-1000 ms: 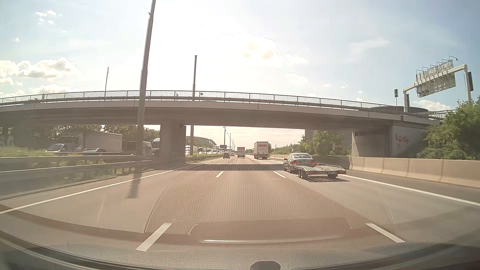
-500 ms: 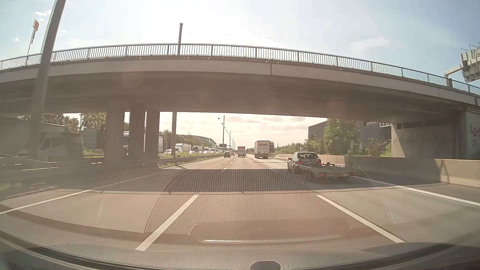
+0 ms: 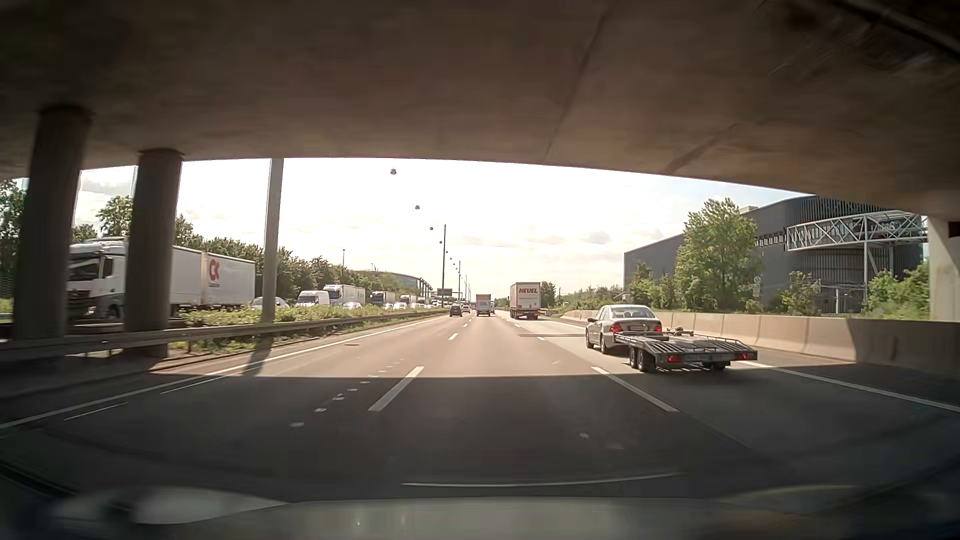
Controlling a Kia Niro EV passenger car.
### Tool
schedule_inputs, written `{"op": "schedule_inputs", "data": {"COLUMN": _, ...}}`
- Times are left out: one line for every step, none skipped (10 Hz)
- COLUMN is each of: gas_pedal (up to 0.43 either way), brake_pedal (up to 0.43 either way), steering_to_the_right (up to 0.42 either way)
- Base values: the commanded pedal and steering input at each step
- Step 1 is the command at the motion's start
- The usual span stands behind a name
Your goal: Follow the waypoints while adhering to traffic rules and regulations
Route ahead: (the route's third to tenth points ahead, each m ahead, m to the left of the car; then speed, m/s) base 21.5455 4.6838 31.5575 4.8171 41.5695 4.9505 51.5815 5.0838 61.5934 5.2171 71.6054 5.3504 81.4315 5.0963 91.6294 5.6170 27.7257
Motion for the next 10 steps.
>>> {"op": "schedule_inputs", "data": {"gas_pedal": 0.067, "brake_pedal": 0.000, "steering_to_the_right": 0.001}}
{"op": "schedule_inputs", "data": {"gas_pedal": 0.000, "brake_pedal": 0.000, "steering_to_the_right": 0.000}}
{"op": "schedule_inputs", "data": {"gas_pedal": 0.000, "brake_pedal": 0.000, "steering_to_the_right": 0.000}}
{"op": "schedule_inputs", "data": {"gas_pedal": 0.000, "brake_pedal": 0.000, "steering_to_the_right": 0.000}}
{"op": "schedule_inputs", "data": {"gas_pedal": 0.000, "brake_pedal": 0.000, "steering_to_the_right": 0.000}}
{"op": "schedule_inputs", "data": {"gas_pedal": 0.000, "brake_pedal": 0.000, "steering_to_the_right": 0.001}}
{"op": "schedule_inputs", "data": {"gas_pedal": 0.000, "brake_pedal": 0.000, "steering_to_the_right": 0.002}}
{"op": "schedule_inputs", "data": {"gas_pedal": 0.000, "brake_pedal": 0.000, "steering_to_the_right": 0.001}}
{"op": "schedule_inputs", "data": {"gas_pedal": 0.000, "brake_pedal": 0.000, "steering_to_the_right": 0.000}}
{"op": "schedule_inputs", "data": {"gas_pedal": 0.000, "brake_pedal": 0.000, "steering_to_the_right": 0.000}}
